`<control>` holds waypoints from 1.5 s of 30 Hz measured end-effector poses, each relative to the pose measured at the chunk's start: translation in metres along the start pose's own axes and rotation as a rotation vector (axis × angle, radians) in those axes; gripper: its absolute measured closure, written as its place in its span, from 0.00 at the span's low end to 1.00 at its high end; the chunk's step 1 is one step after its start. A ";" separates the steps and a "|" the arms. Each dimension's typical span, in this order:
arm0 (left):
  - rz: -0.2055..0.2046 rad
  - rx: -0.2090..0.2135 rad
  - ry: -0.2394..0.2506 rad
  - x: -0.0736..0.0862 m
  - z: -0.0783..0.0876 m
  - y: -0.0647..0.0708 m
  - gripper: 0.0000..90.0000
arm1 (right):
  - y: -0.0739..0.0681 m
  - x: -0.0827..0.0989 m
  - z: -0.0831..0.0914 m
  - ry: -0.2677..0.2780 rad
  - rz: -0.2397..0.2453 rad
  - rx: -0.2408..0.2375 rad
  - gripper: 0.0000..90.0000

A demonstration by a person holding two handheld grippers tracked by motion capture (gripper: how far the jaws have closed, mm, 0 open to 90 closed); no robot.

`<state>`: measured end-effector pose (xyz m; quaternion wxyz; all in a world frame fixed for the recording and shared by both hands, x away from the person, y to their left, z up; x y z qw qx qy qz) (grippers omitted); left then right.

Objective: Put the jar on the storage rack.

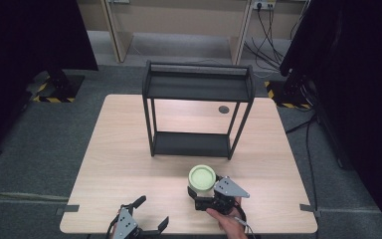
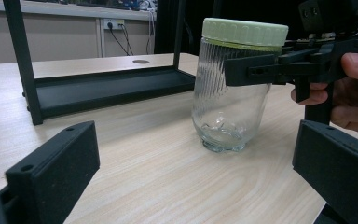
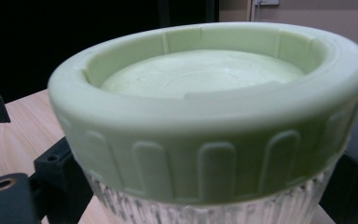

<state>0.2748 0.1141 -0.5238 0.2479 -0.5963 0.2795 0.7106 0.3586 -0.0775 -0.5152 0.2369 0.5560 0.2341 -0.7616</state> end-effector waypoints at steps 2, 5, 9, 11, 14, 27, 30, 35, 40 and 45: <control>-0.001 0.000 0.001 0.000 0.000 0.000 0.00 | -0.001 0.000 0.001 0.005 0.009 0.008 0.11; 0.000 0.000 0.003 0.000 0.000 0.000 0.00 | -0.001 -0.002 0.002 0.011 0.044 0.028 0.12; 0.000 0.001 0.003 0.000 0.000 0.000 0.00 | 0.000 -0.007 0.004 0.019 0.061 0.039 0.13; -0.002 0.002 0.002 0.000 0.000 0.001 0.00 | 0.001 -0.011 0.005 0.019 0.058 0.043 0.13; -0.003 0.003 0.001 0.000 0.000 0.001 0.00 | 0.002 -0.016 0.005 0.013 0.045 0.041 0.13; -0.002 0.001 0.001 0.000 0.000 0.000 0.00 | 0.007 -0.028 -0.005 -0.022 0.027 0.041 0.13; -0.003 0.000 0.000 0.000 0.000 0.000 0.00 | 0.007 -0.033 -0.008 -0.030 0.032 0.046 0.13; -0.004 0.001 0.000 0.000 0.000 0.000 0.00 | 0.009 -0.042 -0.014 -0.032 0.030 0.041 0.13; -0.001 0.001 0.002 0.000 0.000 0.000 0.00 | 0.014 -0.049 -0.021 -0.040 0.021 0.053 0.13; -0.003 0.001 0.001 0.000 0.000 0.000 0.00 | 0.016 -0.055 -0.030 -0.049 0.019 0.050 0.13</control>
Point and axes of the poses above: each handheld gripper's, and its own axes: z roughly backward along the jaws, x roughly out of its underside, y roughly to its right, the point moved 7 cm from there along -z, roughly forward along the jaws, and after that the axes turned 4 degrees about x, right-handed, at the moved point
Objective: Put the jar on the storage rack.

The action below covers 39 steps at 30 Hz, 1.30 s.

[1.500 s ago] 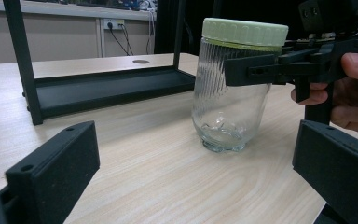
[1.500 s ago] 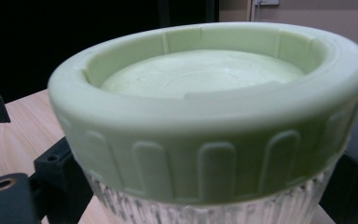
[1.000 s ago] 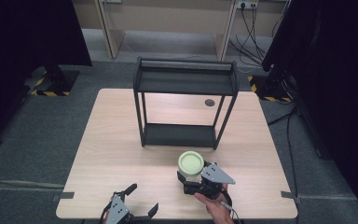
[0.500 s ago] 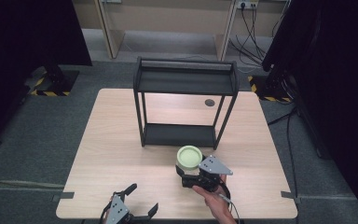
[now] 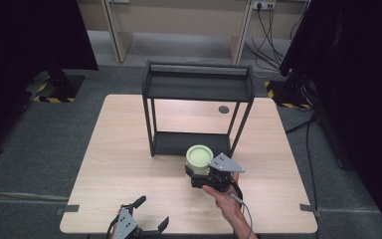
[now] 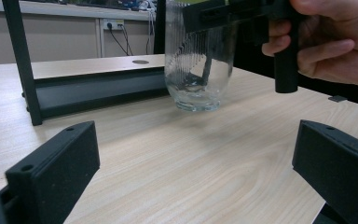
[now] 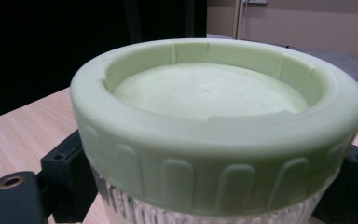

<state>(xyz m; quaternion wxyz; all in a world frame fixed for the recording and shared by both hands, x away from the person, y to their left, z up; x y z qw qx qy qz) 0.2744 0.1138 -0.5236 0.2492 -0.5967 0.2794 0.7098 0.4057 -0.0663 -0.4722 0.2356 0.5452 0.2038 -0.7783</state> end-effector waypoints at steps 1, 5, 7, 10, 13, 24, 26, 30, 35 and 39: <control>0.001 0.000 0.000 0.000 0.000 0.000 0.00 | 0.000 -0.001 -0.002 -0.001 0.000 0.002 0.13; 0.003 0.000 0.002 0.000 0.000 0.000 0.00 | 0.003 -0.006 -0.008 -0.002 -0.002 0.012 0.13; 0.002 0.001 0.001 0.000 0.000 0.000 0.00 | 0.005 -0.008 -0.011 0.000 -0.006 0.014 0.13; 0.004 0.002 0.003 0.000 0.000 0.000 0.00 | 0.007 -0.012 -0.013 0.006 -0.019 0.016 0.13; 0.003 0.005 0.002 0.000 0.000 0.001 0.00 | 0.009 -0.015 -0.016 0.007 -0.014 0.026 0.13; 0.005 0.006 0.005 -0.001 0.001 0.000 0.00 | 0.009 -0.035 -0.039 0.016 -0.023 0.038 0.13; 0.005 0.007 0.006 -0.001 0.001 0.001 0.00 | 0.007 -0.038 -0.045 0.016 -0.022 0.037 0.13; 0.004 0.011 0.006 -0.001 0.001 0.001 0.00 | 0.008 -0.041 -0.056 0.010 -0.017 0.048 0.13; 0.002 0.014 0.006 -0.002 0.001 0.002 0.00 | 0.010 -0.043 -0.069 0.009 -0.011 0.063 0.13; 0.003 0.013 0.006 -0.002 0.001 0.002 0.00 | 0.013 -0.044 -0.077 0.006 -0.016 0.075 0.13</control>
Point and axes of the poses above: each handheld gripper's, and its own axes: z roughly backward along the jaws, x roughly out of its underside, y roughly to its right, the point moved 7 cm from there along -z, roughly forward along the jaws, and after that the axes turned 4 degrees about x, right-handed, at the moved point
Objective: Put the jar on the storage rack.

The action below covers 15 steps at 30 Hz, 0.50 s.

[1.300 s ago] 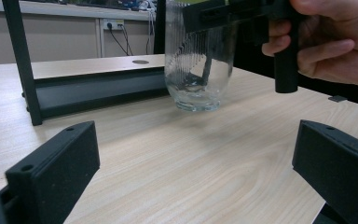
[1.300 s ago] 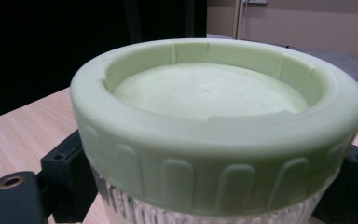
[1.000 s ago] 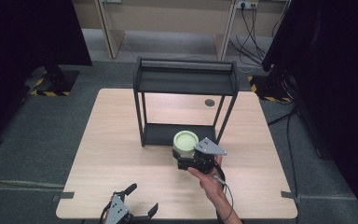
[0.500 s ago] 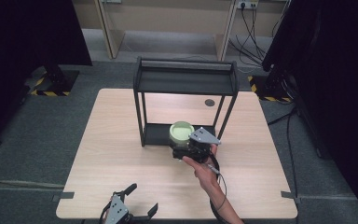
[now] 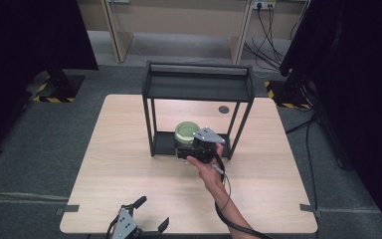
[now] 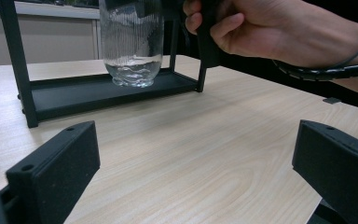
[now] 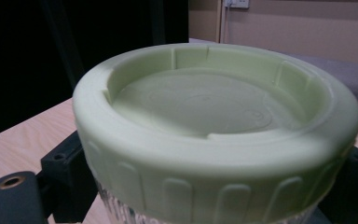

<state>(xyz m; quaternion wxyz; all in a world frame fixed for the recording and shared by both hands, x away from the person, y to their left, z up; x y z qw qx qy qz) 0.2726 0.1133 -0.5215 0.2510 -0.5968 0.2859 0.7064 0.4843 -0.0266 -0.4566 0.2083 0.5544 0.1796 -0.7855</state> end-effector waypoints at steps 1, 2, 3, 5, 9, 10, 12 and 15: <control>0.000 0.000 0.000 0.000 0.000 0.000 0.00 | 0.001 0.000 -0.002 0.002 0.000 0.003 0.13; 0.000 0.000 0.000 0.000 0.000 0.000 0.00 | 0.001 -0.001 -0.004 0.002 -0.002 0.005 0.13; 0.001 0.000 0.000 0.000 0.000 0.000 0.00 | 0.002 -0.001 -0.005 0.002 -0.001 0.007 0.13; 0.000 0.001 0.000 0.000 0.000 0.000 0.00 | 0.002 -0.002 -0.008 0.003 0.001 0.011 0.13; -0.003 0.003 -0.004 0.000 0.000 0.000 0.00 | 0.005 -0.004 -0.016 0.003 -0.007 0.023 0.13; -0.002 0.003 -0.004 0.000 0.000 0.000 0.00 | 0.006 -0.005 -0.019 0.003 -0.007 0.025 0.13; -0.001 0.004 -0.001 0.000 0.000 0.001 0.00 | 0.007 -0.005 -0.023 0.001 0.001 0.033 0.13; 0.001 0.004 0.000 0.000 0.000 0.001 0.00 | 0.009 -0.006 -0.030 -0.004 0.002 0.044 0.13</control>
Point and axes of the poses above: each handheld gripper's, and its own axes: z roughly backward along the jaws, x roughly out of its underside, y roughly to its right, the point moved 7 cm from there along -z, roughly forward along the jaws, and after that the axes turned 4 degrees about x, right-handed, at the moved point
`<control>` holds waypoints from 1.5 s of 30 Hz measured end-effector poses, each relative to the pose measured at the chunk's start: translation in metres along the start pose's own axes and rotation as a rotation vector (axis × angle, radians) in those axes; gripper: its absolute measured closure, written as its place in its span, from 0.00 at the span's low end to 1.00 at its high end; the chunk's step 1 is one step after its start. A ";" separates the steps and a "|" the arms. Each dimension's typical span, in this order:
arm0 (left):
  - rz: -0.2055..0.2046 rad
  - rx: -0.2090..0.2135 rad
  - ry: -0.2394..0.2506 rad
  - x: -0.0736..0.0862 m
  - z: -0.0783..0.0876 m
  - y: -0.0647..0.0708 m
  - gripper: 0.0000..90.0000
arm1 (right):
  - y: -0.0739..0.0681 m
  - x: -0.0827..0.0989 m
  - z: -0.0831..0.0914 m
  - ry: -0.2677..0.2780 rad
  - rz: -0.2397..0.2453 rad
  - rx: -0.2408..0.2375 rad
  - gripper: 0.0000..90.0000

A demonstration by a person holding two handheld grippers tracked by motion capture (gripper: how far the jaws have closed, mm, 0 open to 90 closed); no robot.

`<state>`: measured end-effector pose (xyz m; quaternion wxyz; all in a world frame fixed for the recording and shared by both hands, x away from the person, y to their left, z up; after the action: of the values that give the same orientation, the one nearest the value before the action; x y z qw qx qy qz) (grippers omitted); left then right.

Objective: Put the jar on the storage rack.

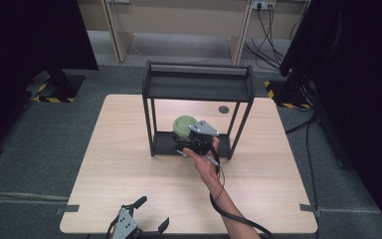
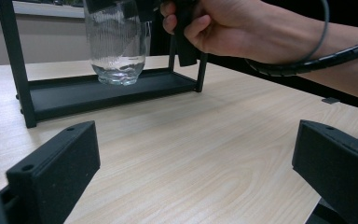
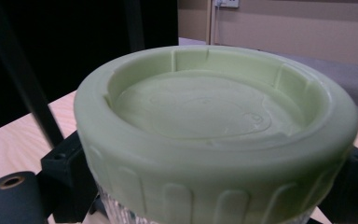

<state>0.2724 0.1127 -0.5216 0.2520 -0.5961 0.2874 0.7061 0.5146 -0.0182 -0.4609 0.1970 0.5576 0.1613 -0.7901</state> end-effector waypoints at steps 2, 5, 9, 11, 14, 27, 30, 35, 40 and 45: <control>0.001 0.000 0.000 0.000 0.000 0.000 0.00 | 0.002 0.000 -0.005 -0.001 -0.007 0.004 0.13; 0.002 0.000 0.003 -0.001 0.000 0.000 0.00 | 0.003 0.001 -0.011 -0.005 -0.023 0.008 0.13; 0.003 0.001 0.004 -0.001 0.000 0.000 0.00 | 0.002 0.002 -0.017 -0.010 -0.018 0.015 0.13; 0.001 0.002 0.003 -0.001 0.001 0.000 0.00 | 0.002 0.003 -0.020 -0.013 -0.018 0.018 0.13; -0.001 0.003 0.002 -0.001 0.001 0.000 0.00 | 0.001 0.004 -0.025 -0.016 -0.017 0.022 0.13; 0.005 0.003 0.008 -0.001 0.001 0.000 0.00 | -0.002 0.004 -0.036 -0.010 -0.007 0.029 0.13; 0.005 0.003 0.008 -0.001 0.001 0.000 0.00 | -0.001 0.007 -0.038 -0.010 -0.003 0.035 0.13; 0.000 0.005 0.003 -0.001 0.001 0.000 0.00 | -0.003 0.009 -0.036 0.004 0.022 0.034 0.13; 0.001 0.006 0.005 -0.001 0.000 0.001 0.00 | -0.003 0.009 -0.034 -0.018 0.019 0.015 0.13; 0.001 0.005 0.004 -0.001 0.001 0.001 0.00 | -0.001 0.011 -0.031 -0.028 -0.025 -0.013 0.07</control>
<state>0.2716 0.1128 -0.5202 0.2522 -0.5969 0.2899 0.7043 0.5358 -0.0040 -0.4808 0.1928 0.5431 0.1704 -0.7993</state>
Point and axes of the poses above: each handheld gripper's, and its own axes: z roughly backward along the jaws, x roughly out of its underside, y roughly to its right, the point moved 7 cm from there along -z, roughly forward along the jaws, and after that the axes turned 4 degrees about x, right-handed, at the moved point
